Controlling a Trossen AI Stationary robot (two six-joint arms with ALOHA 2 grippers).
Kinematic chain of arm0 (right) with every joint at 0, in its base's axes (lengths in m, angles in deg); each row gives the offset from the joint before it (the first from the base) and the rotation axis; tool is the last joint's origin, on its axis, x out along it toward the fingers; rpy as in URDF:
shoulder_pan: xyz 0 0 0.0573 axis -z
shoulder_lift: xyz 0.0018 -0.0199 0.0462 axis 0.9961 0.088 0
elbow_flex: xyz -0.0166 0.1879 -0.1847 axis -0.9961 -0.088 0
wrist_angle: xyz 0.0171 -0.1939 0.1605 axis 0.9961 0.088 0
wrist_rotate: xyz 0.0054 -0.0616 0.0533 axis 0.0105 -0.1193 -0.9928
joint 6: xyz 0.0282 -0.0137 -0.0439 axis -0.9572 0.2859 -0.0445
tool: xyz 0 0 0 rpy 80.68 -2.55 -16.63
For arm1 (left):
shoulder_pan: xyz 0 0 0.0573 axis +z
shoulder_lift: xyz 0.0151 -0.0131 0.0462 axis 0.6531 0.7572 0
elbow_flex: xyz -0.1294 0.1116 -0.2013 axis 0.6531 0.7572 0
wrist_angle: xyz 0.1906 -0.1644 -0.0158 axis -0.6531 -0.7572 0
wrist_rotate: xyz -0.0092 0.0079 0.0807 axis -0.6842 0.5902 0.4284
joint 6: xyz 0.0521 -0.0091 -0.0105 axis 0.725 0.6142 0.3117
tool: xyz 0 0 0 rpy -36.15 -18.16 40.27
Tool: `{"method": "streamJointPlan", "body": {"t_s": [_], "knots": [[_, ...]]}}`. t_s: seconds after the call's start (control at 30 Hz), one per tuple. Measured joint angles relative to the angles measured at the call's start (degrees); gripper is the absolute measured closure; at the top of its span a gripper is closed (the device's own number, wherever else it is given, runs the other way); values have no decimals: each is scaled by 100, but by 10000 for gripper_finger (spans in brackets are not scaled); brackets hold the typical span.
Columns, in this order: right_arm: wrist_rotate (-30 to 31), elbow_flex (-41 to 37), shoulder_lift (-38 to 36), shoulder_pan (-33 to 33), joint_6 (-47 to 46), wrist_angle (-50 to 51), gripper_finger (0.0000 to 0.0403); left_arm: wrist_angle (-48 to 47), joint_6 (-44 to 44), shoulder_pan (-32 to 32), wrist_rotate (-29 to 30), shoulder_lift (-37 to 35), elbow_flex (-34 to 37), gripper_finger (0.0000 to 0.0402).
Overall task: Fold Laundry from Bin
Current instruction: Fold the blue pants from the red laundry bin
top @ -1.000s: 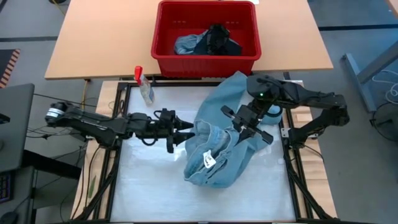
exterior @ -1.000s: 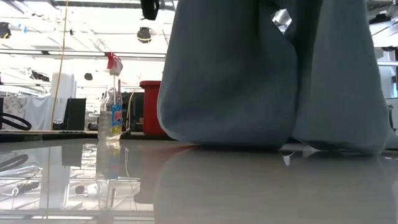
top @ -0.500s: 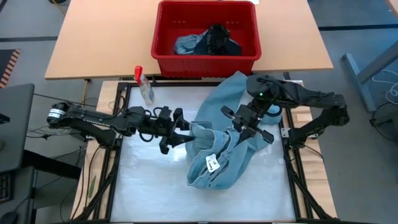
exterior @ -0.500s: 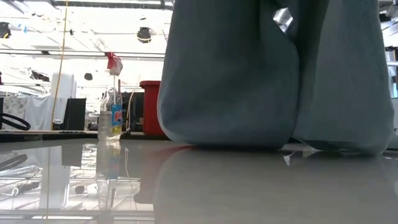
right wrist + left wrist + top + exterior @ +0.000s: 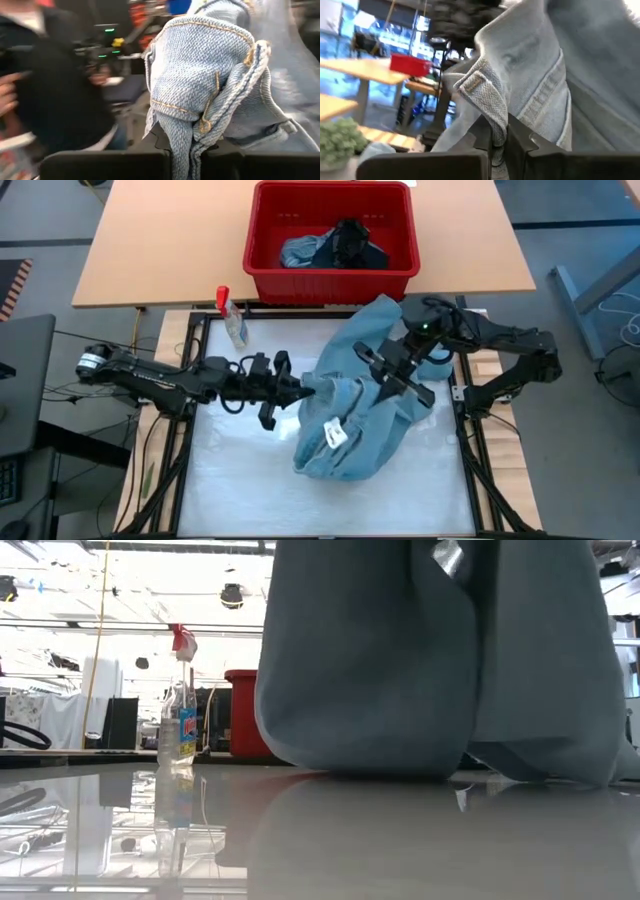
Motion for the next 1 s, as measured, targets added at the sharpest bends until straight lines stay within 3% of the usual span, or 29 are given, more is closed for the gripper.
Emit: {"method": "streamJointPlan", "body": {"t_s": [0.17, 0.3, 0.47, 0.73, 0.87, 1.0], "knots": [[1202, 0, -187, 91, -186, 19, 358, 175, 1015, -667, 1139, -88, 0, 397], [1780, 2, -280, 162, -459, -127, 357, 437, 1794, -1164, 2025, -103, -9, 398], [2489, -453, -274, 160, -744, -251, 357, 505, 2105, -1374, 2401, -103, -7, 399], [2618, -1441, -384, 221, -1592, -1116, 356, 327, 1803, -1409, 2584, -130, -2, 391], [2849, -1999, -707, 215, -1677, -1436, 356, 175, 1762, -1481, 3165, -208, -2, 390], [3105, -2895, -1071, 251, -1545, -2507, 356, -303, 1362, -1432, 3678, -208, -2, 390]]}}
